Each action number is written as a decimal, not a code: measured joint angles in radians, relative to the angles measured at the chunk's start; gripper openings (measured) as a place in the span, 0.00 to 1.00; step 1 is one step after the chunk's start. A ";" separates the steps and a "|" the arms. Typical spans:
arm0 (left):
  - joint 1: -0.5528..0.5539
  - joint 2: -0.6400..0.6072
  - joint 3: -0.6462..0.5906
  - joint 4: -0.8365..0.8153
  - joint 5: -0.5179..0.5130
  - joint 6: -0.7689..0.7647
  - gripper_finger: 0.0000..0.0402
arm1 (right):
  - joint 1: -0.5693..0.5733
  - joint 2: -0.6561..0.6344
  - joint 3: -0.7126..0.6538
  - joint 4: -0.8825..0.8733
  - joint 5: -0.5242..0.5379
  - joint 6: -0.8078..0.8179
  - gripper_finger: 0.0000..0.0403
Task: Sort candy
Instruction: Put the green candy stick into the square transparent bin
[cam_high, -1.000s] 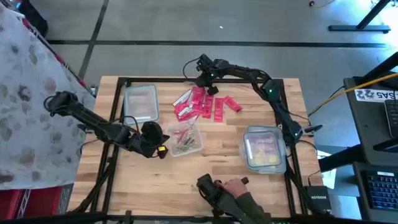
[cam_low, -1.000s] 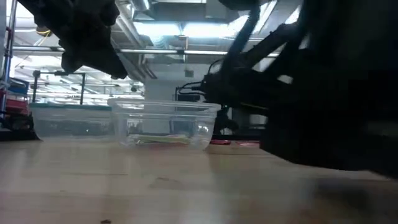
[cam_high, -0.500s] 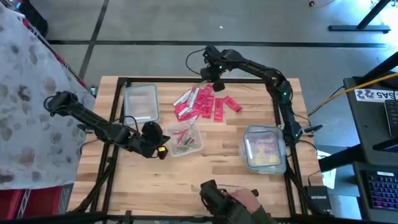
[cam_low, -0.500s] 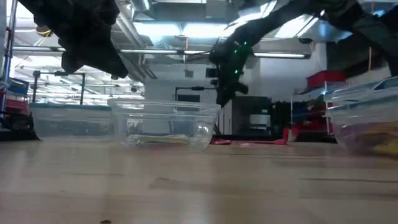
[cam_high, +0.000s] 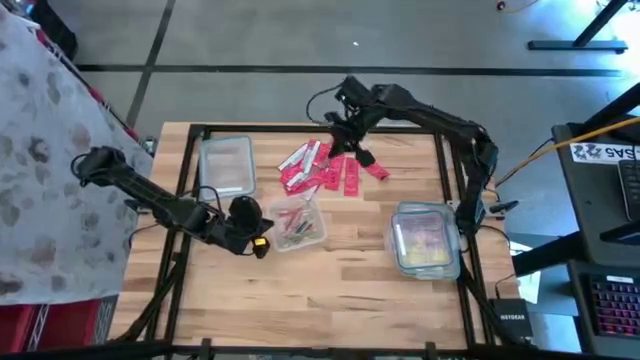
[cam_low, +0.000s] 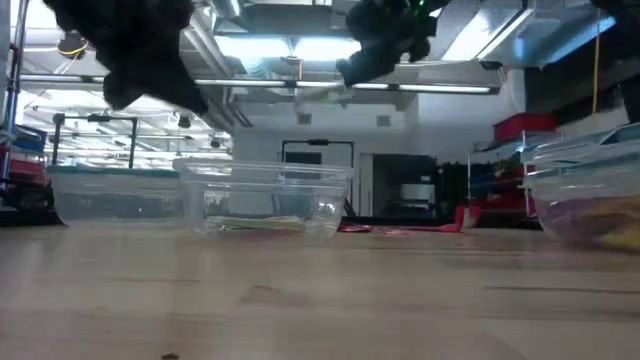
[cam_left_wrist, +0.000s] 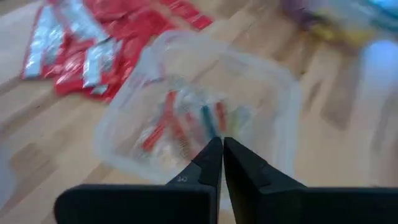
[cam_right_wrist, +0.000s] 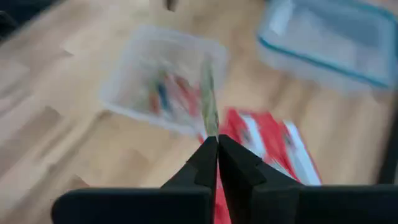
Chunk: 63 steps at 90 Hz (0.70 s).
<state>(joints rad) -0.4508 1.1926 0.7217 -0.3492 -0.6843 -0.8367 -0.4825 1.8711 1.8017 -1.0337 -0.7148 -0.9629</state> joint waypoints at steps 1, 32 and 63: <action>-0.002 0.000 0.005 0.000 0.001 0.011 0.00 | 0.009 -0.002 -0.009 0.007 -0.004 0.003 0.00; -0.056 -0.001 0.092 -0.002 -0.087 0.203 0.00 | 0.254 -0.005 -0.345 0.603 0.247 0.499 0.00; -0.054 -0.001 0.092 -0.005 -0.132 0.209 0.00 | 0.339 0.034 -0.491 0.846 0.314 0.656 0.00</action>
<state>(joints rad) -0.5049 1.1912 0.8139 -0.3542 -0.8162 -0.6273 -0.1432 1.9049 1.3104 -0.1877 -0.4003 -0.3065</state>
